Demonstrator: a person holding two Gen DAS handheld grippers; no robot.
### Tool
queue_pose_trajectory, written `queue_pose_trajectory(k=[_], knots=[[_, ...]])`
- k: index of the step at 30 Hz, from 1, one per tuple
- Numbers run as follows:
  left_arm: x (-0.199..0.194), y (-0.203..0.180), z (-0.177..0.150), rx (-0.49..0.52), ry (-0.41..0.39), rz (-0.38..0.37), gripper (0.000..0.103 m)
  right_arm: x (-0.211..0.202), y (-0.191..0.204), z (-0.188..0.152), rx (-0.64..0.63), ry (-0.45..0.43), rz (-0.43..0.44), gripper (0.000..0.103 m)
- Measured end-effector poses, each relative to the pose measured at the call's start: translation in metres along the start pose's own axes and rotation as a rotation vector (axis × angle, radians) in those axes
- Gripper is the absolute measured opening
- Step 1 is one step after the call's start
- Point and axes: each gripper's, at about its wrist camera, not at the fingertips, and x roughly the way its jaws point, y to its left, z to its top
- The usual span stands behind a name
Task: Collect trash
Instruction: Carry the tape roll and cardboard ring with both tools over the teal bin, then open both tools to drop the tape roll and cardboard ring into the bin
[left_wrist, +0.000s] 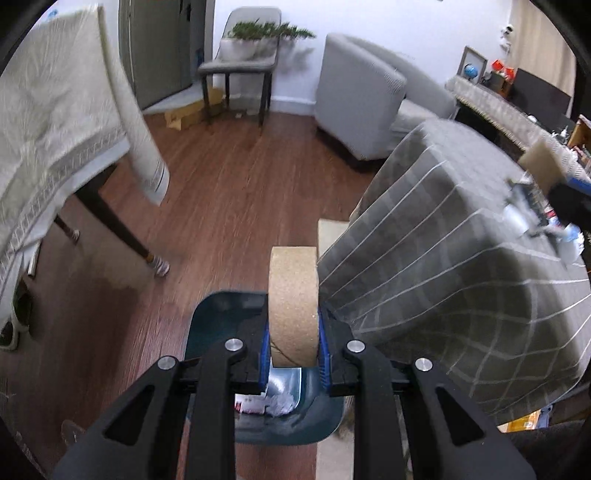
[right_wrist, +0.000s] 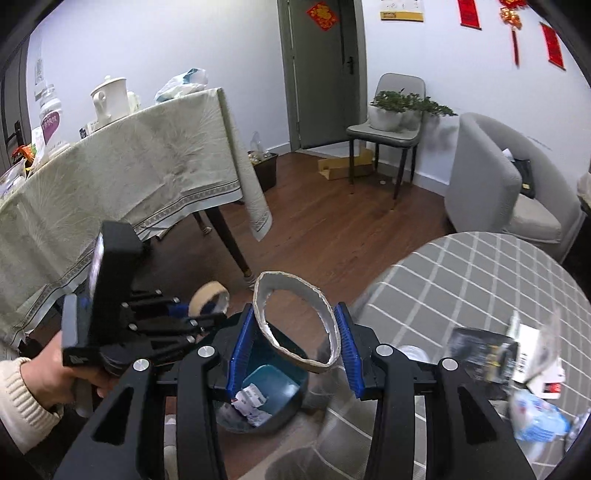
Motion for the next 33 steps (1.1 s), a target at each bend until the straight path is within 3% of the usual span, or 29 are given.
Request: queue_pose_trajectory(k=[19, 22, 33], knots=[[0.085, 0.067, -0.083, -0.082, 0.332, 0.030, 0.023, 0.096, 0.047, -0.005, 0.031, 0.167, 0.044, 0.044], [0.084, 0.071, -0.090, -0.065, 0.331, 0.047, 0.038, 0.109, 0.053, -0.007, 0.027, 0.195, 0.047, 0.044], [0.051, 0.090, -0.087, -0.047, 0.233, 0.045, 0.067, 0.159, 0.068, -0.023, 0.031, 0.292, 0.036, 0.044]])
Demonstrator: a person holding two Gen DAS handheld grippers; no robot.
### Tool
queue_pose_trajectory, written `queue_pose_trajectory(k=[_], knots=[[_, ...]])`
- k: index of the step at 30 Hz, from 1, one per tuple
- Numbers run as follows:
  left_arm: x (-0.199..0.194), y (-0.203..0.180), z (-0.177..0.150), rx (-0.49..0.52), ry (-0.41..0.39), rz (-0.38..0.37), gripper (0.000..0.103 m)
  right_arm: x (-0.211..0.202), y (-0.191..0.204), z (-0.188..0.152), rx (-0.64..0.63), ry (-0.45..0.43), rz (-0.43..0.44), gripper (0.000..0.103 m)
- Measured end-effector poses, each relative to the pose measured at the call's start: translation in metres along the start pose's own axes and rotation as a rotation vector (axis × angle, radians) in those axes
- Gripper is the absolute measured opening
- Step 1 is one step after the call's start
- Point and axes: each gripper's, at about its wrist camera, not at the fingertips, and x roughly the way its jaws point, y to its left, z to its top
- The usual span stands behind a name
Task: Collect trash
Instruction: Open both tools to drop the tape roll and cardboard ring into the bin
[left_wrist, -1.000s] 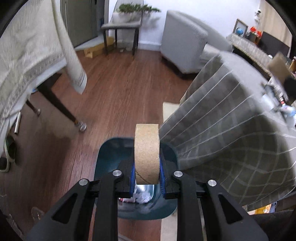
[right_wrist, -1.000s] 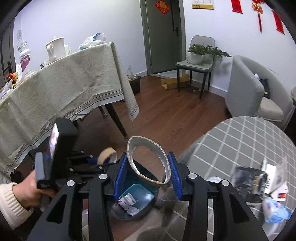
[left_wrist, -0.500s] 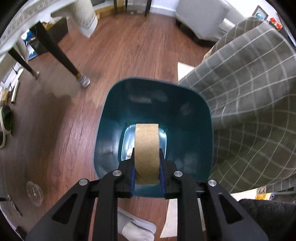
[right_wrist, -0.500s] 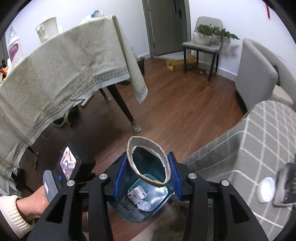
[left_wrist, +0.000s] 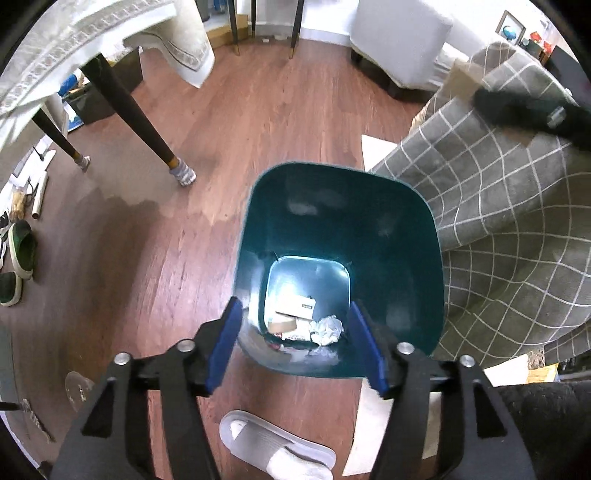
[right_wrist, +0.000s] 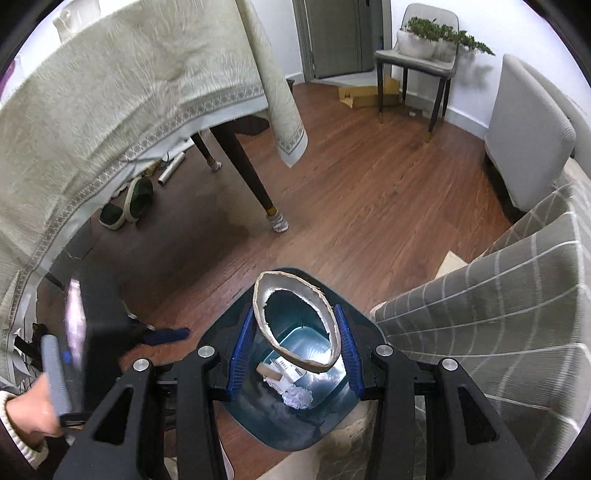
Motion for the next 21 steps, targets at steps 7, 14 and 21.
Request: queue_pose_trajectory(k=[7, 14, 21], knots=[[-0.034, 0.014, 0.004, -0.034, -0.098, 0.000, 0.072, 0.036, 0.000, -0.006, 0.020, 0.067, -0.011, 0.044], [-0.073, 0.022, 0.012, -0.057, -0.205, 0.025, 0.067, 0.064, 0.012, -0.008, 0.013, 0.120, -0.004, 0.044], [-0.106, 0.022, 0.016, -0.071, -0.281, 0.006, 0.056, 0.094, 0.026, -0.015, -0.005, 0.185, -0.011, 0.044]])
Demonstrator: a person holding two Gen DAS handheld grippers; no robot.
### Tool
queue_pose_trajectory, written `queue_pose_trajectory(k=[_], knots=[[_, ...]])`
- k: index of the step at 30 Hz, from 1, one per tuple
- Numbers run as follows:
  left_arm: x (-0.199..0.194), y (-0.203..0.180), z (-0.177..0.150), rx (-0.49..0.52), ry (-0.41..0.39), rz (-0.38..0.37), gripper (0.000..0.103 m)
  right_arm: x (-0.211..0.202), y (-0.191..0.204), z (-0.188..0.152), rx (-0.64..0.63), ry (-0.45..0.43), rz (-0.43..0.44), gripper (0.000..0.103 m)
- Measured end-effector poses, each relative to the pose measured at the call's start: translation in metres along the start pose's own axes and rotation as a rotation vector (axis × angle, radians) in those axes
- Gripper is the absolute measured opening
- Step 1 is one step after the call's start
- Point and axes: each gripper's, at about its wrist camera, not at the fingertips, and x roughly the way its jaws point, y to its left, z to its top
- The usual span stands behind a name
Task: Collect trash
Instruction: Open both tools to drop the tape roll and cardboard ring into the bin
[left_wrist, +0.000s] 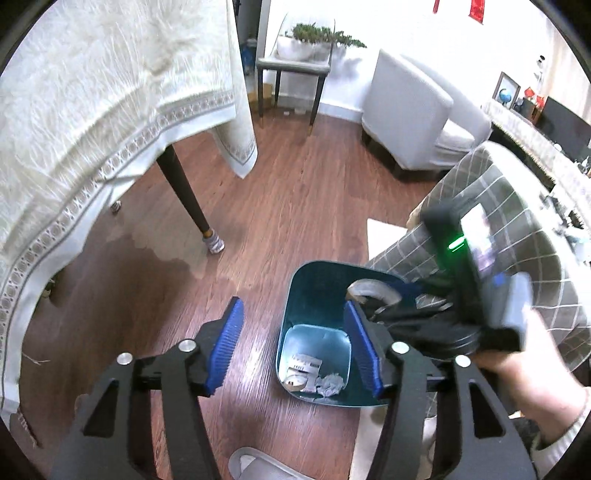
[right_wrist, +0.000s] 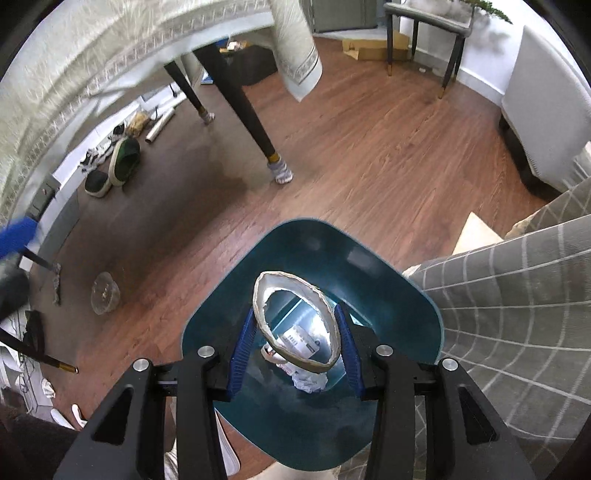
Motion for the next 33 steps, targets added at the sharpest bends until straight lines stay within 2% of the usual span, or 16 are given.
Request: queue_pose_trajectory(k=[10, 21, 22, 24, 30, 33], knots=[[-0.029, -0.004, 0.007, 0.007, -0.046, -0.036, 0.050, 0.054, 0.011, -0.016, -0.040, 0.144, -0.045, 0.044], [-0.062, -0.004, 0.022, -0.017, -0.097, -0.061, 0.051, 0.079, 0.003, -0.034, -0.051, 0.241, -0.149, 0.046], [-0.064, -0.005, 0.023, -0.015, -0.101, -0.062, 0.051, 0.081, 0.001, -0.036, -0.050, 0.247, -0.156, 0.047], [-0.069, -0.008, 0.026, -0.008, -0.115, -0.064, 0.053, 0.083, -0.002, -0.040, -0.044, 0.256, -0.172, 0.057], [-0.081, -0.014, 0.033, 0.001, -0.143, -0.093, 0.060, 0.077, -0.009, -0.047, -0.037, 0.259, -0.175, 0.058], [-0.084, -0.017, 0.037, 0.000, -0.153, -0.097, 0.062, 0.064, -0.008, -0.045, -0.031, 0.231, -0.159, 0.058]])
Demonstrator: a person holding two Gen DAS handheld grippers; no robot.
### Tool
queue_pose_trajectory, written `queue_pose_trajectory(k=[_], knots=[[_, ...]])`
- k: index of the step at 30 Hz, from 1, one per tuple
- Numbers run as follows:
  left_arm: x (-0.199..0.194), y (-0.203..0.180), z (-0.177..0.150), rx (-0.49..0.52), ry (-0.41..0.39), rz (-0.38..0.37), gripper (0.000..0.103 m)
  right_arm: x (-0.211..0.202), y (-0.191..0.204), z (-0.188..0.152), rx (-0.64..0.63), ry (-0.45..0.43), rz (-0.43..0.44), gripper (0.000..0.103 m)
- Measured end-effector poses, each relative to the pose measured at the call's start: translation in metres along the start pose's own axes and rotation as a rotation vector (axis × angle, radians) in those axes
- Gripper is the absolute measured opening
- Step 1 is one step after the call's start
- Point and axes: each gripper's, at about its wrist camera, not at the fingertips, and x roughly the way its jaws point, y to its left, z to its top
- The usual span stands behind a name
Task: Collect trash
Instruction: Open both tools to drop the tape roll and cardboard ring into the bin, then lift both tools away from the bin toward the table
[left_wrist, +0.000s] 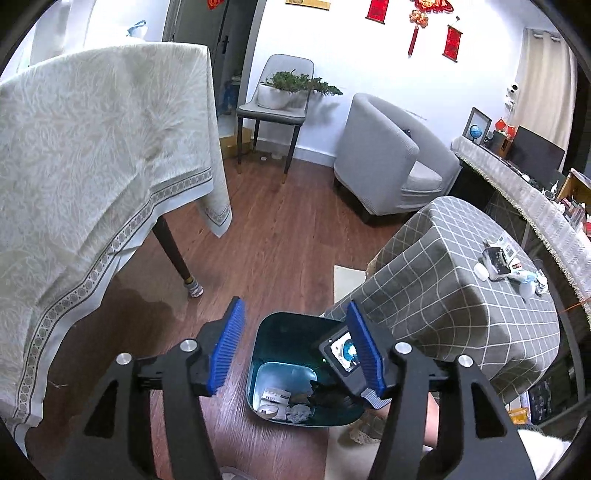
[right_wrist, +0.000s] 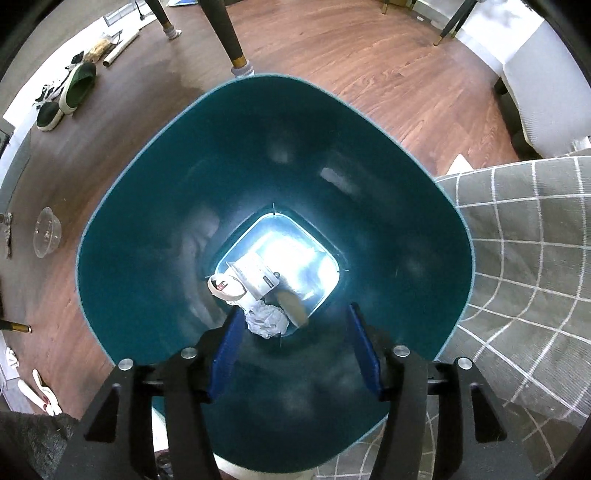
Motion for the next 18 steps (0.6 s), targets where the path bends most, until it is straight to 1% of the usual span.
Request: queue_pose_trajectory(k=[1, 3, 5, 8, 9, 13, 18], knots=[[0.000, 0.000, 0.001, -0.001, -0.004, -0.002, 0.062, -0.003, -0.001, 0.002, 0.001, -0.010, 0.006, 0.058], [-0.002, -0.002, 0.005, 0.002, -0.014, -0.007, 0.066, -0.017, 0.000, 0.003, -0.002, -0.046, 0.028, 0.058], [-0.006, -0.009, 0.009, 0.021, -0.023, -0.010, 0.068, -0.031, 0.001, 0.004, -0.014, -0.082, 0.048, 0.058], [-0.015, -0.018, 0.014, 0.044, -0.052, -0.005, 0.074, -0.053, -0.001, 0.001, -0.022, -0.131, 0.069, 0.058], [-0.017, -0.022, 0.016, 0.050, -0.063, -0.007, 0.075, -0.062, -0.002, 0.000, -0.022, -0.153, 0.078, 0.058], [-0.021, -0.033, 0.023, 0.057, -0.093, -0.018, 0.078, -0.108, -0.004, -0.005, -0.038, -0.273, 0.108, 0.060], [-0.018, -0.049, 0.028, 0.073, -0.114, -0.022, 0.081, -0.156, -0.017, -0.014, -0.048, -0.408, 0.104, 0.064]])
